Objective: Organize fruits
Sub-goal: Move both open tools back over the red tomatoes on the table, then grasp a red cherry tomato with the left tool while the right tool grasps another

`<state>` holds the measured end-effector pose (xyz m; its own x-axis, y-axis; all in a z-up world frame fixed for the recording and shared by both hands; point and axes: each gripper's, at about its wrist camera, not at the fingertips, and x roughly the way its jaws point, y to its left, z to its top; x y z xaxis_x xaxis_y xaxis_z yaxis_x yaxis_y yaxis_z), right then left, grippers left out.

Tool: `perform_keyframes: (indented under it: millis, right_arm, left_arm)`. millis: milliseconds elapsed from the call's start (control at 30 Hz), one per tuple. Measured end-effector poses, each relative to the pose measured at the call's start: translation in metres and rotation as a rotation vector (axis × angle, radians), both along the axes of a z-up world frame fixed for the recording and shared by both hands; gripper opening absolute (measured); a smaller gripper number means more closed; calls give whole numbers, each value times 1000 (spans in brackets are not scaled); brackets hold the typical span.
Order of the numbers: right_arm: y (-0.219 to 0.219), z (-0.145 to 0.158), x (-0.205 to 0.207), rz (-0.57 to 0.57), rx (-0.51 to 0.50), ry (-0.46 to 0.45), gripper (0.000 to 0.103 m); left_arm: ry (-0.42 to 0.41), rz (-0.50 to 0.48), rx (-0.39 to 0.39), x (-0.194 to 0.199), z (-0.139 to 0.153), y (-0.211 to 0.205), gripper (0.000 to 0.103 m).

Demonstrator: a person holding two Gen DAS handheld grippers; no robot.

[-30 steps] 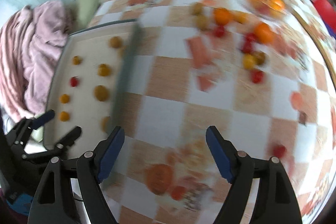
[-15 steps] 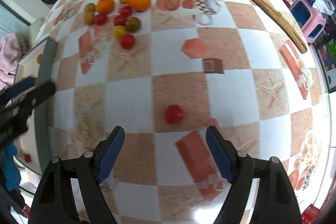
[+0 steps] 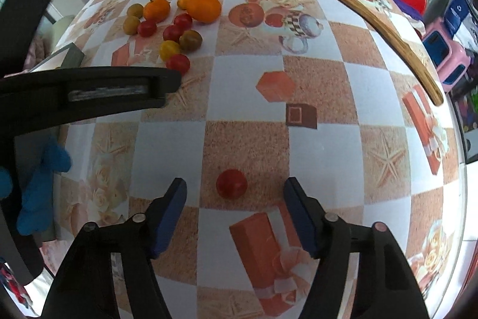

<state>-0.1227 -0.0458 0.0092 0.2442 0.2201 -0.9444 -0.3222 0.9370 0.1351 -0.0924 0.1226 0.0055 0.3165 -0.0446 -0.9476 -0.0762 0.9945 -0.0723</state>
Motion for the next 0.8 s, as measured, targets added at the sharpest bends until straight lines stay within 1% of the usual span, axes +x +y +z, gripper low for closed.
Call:
perform_keyframes:
  millis: [133, 167, 200, 233, 267, 300, 333, 367, 433, 467, 500, 600, 800]
  right_arm:
    - [1, 1, 0, 15, 1, -15, 59]
    - [2, 1, 0, 19, 0, -18, 56]
    - [2, 1, 0, 23, -2, -20, 55]
    - [3, 1, 0, 26, -5, -22, 52]
    - [4, 1, 0, 31, -11, -25, 46]
    - [7, 1, 2, 33, -15, -27, 42]
    - [6, 2, 1, 33, -16, -28, 33]
    - [5, 2, 2, 33, -13, -25, 26]
    - [3, 1, 4, 28, 7, -10, 22]
    - [0, 2, 5, 20, 25, 2, 22]
    - [-3, 2, 5, 12, 35, 10, 22]
    - [-12, 3, 3, -16, 73, 38, 22]
    - [-23, 4, 1, -58, 125, 82, 22]
  left_arm:
    - [-3, 11, 11, 8, -1, -6, 66]
    - [-5, 15, 17, 9, -1, -8, 64]
    - [-6, 16, 27, 11, 0, -8, 58]
    - [-5, 16, 38, 12, -1, -10, 56]
    - [-8, 19, 42, 13, 0, -10, 54]
    - [-11, 18, 44, 13, 0, -11, 47]
    - [-14, 15, 46, 13, 1, -11, 40]
    - [-17, 12, 47, 12, 1, -11, 37]
    - [-18, 10, 44, 12, 2, -10, 29]
    - [-18, 10, 38, 11, 2, -9, 26]
    - [-17, 10, 31, 10, 3, -7, 20]
    - [-11, 14, 2, 1, 4, 0, 20]
    - [7, 2, -14, -26, 5, 15, 20]
